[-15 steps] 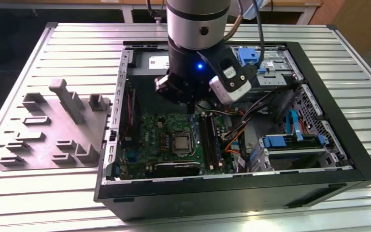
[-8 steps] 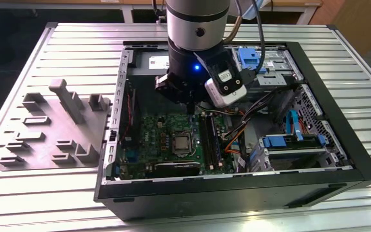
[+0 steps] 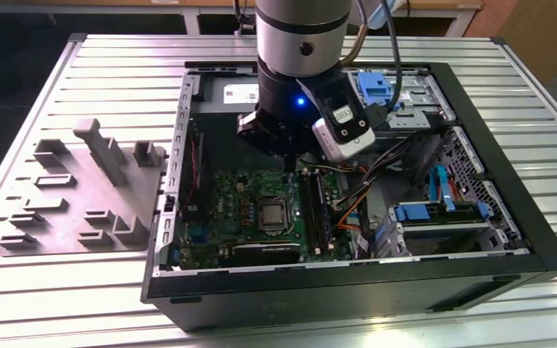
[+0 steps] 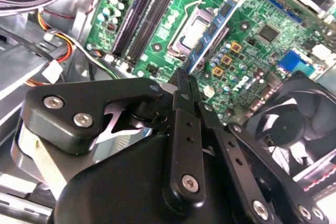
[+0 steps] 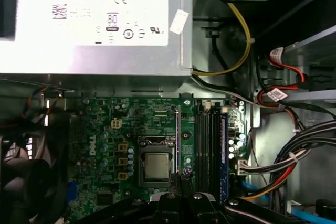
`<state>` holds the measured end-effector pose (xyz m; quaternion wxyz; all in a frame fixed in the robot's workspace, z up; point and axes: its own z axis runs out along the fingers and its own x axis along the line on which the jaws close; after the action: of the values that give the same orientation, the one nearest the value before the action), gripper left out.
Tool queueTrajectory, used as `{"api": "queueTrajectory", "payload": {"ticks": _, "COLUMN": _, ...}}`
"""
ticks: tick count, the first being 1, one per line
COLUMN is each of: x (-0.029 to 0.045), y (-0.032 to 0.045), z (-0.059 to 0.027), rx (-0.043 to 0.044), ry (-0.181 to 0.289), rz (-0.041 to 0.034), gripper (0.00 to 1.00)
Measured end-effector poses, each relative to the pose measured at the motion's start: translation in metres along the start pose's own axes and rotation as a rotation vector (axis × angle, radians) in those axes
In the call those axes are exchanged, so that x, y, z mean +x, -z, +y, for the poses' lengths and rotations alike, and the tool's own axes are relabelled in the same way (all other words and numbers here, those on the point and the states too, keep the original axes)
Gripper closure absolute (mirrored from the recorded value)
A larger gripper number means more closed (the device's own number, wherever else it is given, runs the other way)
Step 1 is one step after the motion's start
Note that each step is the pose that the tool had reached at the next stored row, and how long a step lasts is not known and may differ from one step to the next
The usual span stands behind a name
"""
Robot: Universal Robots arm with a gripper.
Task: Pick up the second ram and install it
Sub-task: 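Insert the second ram into the second slot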
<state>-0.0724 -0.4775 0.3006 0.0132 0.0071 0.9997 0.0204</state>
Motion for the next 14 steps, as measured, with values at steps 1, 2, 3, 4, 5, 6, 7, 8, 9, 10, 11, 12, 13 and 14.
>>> {"api": "queueTrajectory", "payload": {"ticks": 1, "x": -0.0017, "y": -0.0003, "z": 0.0000, "rx": 0.0000, "ry": -0.001, "rz": -0.0001, "gripper": 0.89}}
{"api": "queueTrajectory", "payload": {"ticks": 2, "x": -0.0036, "y": -0.0006, "z": 0.0000, "rx": 0.0000, "ry": -0.002, "rz": -0.0001, "gripper": 0.89}}
{"api": "queueTrajectory", "payload": {"ticks": 3, "x": -0.0055, "y": -0.0008, "z": 0.0000, "rx": 0.0001, "ry": -0.003, "rz": -0.0002, "gripper": 0.89}}
{"api": "queueTrajectory", "payload": {"ticks": 4, "x": -0.0074, "y": -0.0012, "z": 0.0001, "rx": 0.0002, "ry": -0.004, "rz": -0.0002, "gripper": 0.89}}
{"api": "queueTrajectory", "payload": {"ticks": 5, "x": -0.0093, "y": -0.0015, "z": 0.0001, "rx": 0.0002, "ry": -0.005, "rz": -0.0002, "gripper": 0.89}}
{"api": "queueTrajectory", "payload": {"ticks": 6, "x": -0.0113, "y": -0.0019, "z": 0.0001, "rx": 0.0002, "ry": -0.006, "rz": -0.0003, "gripper": 0.89}}
{"api": "queueTrajectory", "payload": {"ticks": 7, "x": -0.0136, "y": -0.0024, "z": 0.0001, "rx": 0.0002, "ry": -0.007, "rz": -0.0003, "gripper": 0.89}}
{"api": "queueTrajectory", "payload": {"ticks": 8, "x": -0.0159, "y": -0.0028, "z": 0.0001, "rx": 0.0002, "ry": -0.007, "rz": -0.0003, "gripper": 0.89}}
{"api": "queueTrajectory", "payload": {"ticks": 9, "x": -0.0182, "y": -0.0032, "z": 0.0001, "rx": 0.0002, "ry": -0.008, "rz": -0.0003, "gripper": 0.89}}
{"api": "queueTrajectory", "payload": {"ticks": 10, "x": -0.0206, "y": -0.0036, "z": 0.0001, "rx": 0.0003, "ry": -0.008, "rz": -0.0004, "gripper": 0.89}}
{"api": "queueTrajectory", "payload": {"ticks": 11, "x": -0.0228, "y": -0.0040, "z": 0.0002, "rx": 0.0003, "ry": -0.009, "rz": -0.0004, "gripper": 0.89}}
{"api": "queueTrajectory", "payload": {"ticks": 12, "x": -0.0245, "y": -0.0047, "z": 0.0002, "rx": 0.0003, "ry": -0.009, "rz": -0.0004, "gripper": 0.89}}
{"api": "queueTrajectory", "payload": {"ticks": 13, "x": -0.0256, "y": -0.0060, "z": 0.0001, "rx": 0.0004, "ry": -0.010, "rz": -0.0004, "gripper": 0.89}}
{"api": "queueTrajectory", "payload": {"ticks": 14, "x": -0.0262, "y": -0.0077, "z": 0.0001, "rx": 0.0004, "ry": -0.011, "rz": -0.0004, "gripper": 0.89}}
